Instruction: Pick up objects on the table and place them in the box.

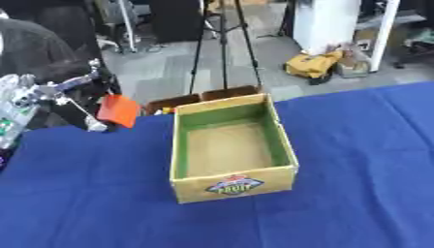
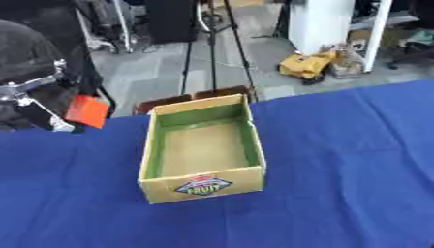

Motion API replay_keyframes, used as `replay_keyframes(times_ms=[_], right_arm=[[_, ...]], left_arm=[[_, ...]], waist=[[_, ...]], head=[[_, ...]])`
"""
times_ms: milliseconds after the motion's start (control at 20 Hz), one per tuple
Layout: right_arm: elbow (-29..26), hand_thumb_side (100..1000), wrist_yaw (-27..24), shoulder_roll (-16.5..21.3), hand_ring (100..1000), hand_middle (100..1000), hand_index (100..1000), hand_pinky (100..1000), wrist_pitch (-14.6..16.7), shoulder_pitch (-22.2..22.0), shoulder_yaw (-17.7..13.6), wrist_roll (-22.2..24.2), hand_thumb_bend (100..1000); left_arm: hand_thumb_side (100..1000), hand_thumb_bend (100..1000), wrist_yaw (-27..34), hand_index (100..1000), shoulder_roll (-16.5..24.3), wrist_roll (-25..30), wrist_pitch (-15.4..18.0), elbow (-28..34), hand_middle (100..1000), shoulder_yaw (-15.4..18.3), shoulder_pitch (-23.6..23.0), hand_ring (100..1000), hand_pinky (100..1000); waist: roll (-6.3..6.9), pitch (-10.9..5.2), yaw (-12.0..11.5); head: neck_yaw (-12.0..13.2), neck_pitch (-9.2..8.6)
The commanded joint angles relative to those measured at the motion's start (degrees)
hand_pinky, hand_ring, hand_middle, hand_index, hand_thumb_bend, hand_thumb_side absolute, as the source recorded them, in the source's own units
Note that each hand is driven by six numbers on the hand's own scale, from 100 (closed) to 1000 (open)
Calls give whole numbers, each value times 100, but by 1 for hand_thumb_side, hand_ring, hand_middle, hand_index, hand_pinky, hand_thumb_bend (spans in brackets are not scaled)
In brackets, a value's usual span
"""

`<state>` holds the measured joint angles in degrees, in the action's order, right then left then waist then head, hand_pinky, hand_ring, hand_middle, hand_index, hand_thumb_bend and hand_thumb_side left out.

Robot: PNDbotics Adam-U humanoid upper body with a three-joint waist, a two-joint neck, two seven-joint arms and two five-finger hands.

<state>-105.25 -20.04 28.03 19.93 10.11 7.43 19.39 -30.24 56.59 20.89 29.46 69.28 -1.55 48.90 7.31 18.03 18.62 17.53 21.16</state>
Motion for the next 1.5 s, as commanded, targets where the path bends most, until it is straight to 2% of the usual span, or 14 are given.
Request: replay_keyframes(times_ms=[50,250,450,650,1100,1150,1200,1500], right_arm=[[-67,616,-45,166,735,547,820,828,13,41,-37,35,100],[-58,619,-73,176,735,546,821,828,7,13,-31,55,100],[-54,620,-86,165,735,545,821,828,-5,30,-5,84,100],[-57,621,-85,152,735,544,820,828,2,41,13,112,100],[-63,629,-86,116,735,543,820,829,-9,126,72,158,100],[-65,632,-84,109,736,542,820,829,-11,137,79,166,100],[-65,632,-81,101,735,542,820,829,-13,146,84,171,100],[-68,639,-54,61,736,540,820,830,-22,194,117,191,100]], left_arm=[[234,395,160,253,255,11,9,204,100,-14,149,202,305],[222,390,497,253,-65,31,200,679,100,-346,625,203,304],[213,375,786,257,-424,349,154,923,100,-568,1003,204,304],[214,378,799,270,-844,617,116,950,100,-724,1296,206,307],[223,372,92,279,-1571,608,240,627,100,-899,1444,211,314],[167,451,5,281,-1639,573,260,590,100,-913,1437,212,314],[222,363,-81,281,-1702,535,278,553,100,-925,1427,212,314],[231,375,-603,285,-1986,360,411,408,100,-999,1377,215,321]], waist=[[-46,-156,20],[-60,-193,-13],[-63,-197,-3],[-73,-179,50],[-56,-85,186],[-54,-67,202],[-52,-51,217],[-32,39,300]], head=[[22,32],[-14,43],[5,56],[40,60],[139,-1],[149,-16],[159,-27],[203,-88]])
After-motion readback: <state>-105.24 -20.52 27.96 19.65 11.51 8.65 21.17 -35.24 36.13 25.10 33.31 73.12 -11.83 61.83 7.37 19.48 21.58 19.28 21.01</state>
